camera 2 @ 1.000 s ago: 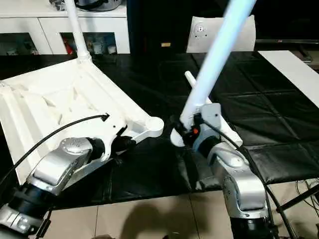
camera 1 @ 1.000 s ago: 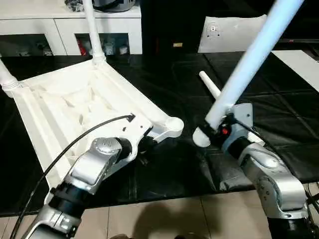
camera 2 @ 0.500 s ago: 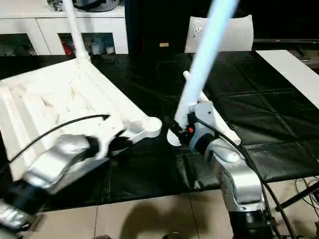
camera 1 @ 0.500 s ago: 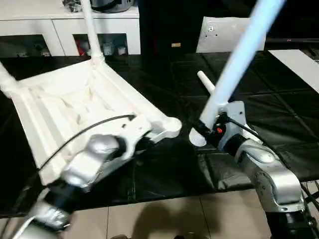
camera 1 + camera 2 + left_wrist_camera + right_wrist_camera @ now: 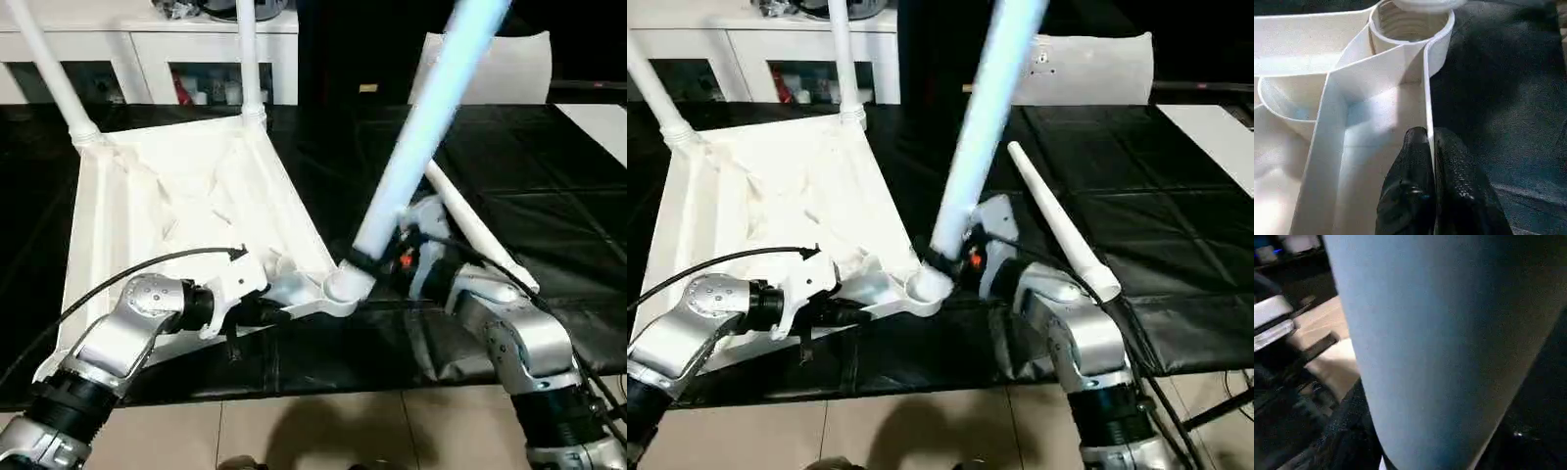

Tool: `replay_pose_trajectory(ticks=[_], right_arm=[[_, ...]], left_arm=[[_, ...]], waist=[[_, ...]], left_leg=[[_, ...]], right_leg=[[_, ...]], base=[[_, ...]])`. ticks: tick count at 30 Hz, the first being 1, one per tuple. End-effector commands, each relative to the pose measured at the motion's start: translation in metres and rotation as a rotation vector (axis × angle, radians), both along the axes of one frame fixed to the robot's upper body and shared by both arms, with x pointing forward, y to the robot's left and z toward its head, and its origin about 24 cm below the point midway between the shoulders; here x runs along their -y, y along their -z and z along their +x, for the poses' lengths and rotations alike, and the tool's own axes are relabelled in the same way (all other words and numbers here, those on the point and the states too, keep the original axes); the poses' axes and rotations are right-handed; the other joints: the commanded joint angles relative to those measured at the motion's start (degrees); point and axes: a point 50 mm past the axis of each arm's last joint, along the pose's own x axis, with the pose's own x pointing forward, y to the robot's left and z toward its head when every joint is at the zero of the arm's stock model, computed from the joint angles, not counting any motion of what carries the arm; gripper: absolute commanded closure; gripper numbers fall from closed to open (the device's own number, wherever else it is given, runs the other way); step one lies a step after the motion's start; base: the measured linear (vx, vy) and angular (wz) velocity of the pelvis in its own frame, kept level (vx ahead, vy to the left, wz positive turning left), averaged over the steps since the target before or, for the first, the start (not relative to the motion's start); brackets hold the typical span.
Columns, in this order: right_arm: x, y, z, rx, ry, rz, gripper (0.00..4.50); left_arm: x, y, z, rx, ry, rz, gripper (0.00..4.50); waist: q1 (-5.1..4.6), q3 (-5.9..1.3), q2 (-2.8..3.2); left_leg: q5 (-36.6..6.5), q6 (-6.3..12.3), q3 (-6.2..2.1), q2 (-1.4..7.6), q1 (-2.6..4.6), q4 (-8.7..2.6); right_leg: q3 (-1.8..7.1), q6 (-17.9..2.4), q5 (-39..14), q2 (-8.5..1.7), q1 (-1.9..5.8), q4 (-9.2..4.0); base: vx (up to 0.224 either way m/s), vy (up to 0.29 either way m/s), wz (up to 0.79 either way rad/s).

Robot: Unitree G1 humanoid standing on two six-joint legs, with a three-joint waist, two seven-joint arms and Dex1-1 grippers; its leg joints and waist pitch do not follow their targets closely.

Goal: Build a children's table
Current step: Insert table leg to table base

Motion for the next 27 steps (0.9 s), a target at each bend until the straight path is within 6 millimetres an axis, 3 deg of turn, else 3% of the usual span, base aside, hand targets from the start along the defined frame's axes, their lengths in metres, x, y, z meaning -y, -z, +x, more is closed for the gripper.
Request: replay_pose_trajectory(ticks=[1, 8, 11, 17, 24, 27], right_arm=[[-0.002, -0.006, 0.002, 0.031, -0.028, -0.004, 2.58], [-0.005, 0.000, 0.009, 0.072, -0.017, -0.038, 2.59], [-0.007, 0.002, 0.011, 0.083, -0.014, -0.054, 2.59], [-0.010, 0.009, 0.011, 0.058, -0.050, -0.069, 2.59], [-0.016, 0.019, 0.013, 0.013, -0.103, -0.108, 2.59], [-0.016, 0.020, 0.014, 0.008, -0.106, -0.113, 2.59]], left_arm=[[0.005, -0.009, 0.007, 0.085, -0.001, -0.033, 4.50], [0.009, -0.010, 0.012, 0.087, 0.014, -0.077, 4.50], [0.011, -0.009, 0.011, 0.082, 0.035, -0.088, 4.50], [0.009, -0.005, 0.010, 0.072, 0.051, -0.065, 4.50], [0.010, -0.004, 0.011, 0.068, 0.059, -0.056, 4.50], [0.010, -0.004, 0.011, 0.068, 0.060, -0.055, 4.50]], waist=[[-0.11, -3.06, -0.40], [-0.05, -2.85, -0.37], [0.02, -2.99, -0.05], [0.11, -3.06, -0.17], [-0.08, -2.81, -0.55], [-0.06, -2.79, -0.40]], left_leg=[[-8.06, 1.42, -2.04, 5.63, 0.36, -5.03], [-11.60, 0.21, -2.00, 5.35, 0.69, -5.15], [-11.22, 0.18, -2.16, 5.62, 0.67, -5.28], [-10.54, 0.40, -1.97, 5.66, 0.62, -5.26], [-12.72, 0.36, -1.99, 5.50, 0.85, -5.24], [-12.75, 0.36, -2.03, 5.63, 0.85, -5.33]], right_leg=[[4.68, -9.08, -17.30, -6.88, 2.71, -4.46], [4.68, -6.40, -25.74, -6.87, 2.15, -5.46], [4.67, -6.65, -23.85, -6.81, 2.16, -5.11], [4.75, -7.92, -21.15, -6.76, 2.28, -4.80], [4.66, -6.59, -27.21, -6.86, 2.03, -5.49], [4.67, -6.29, -27.14, -6.80, 1.94, -5.50]], base=[[0.000, 0.000, 0.00], [0.000, 0.000, 0.00], [0.000, 0.000, 0.00], [0.000, 0.000, 0.00], [0.000, 0.000, 0.00], [0.000, 0.000, 0.00]])
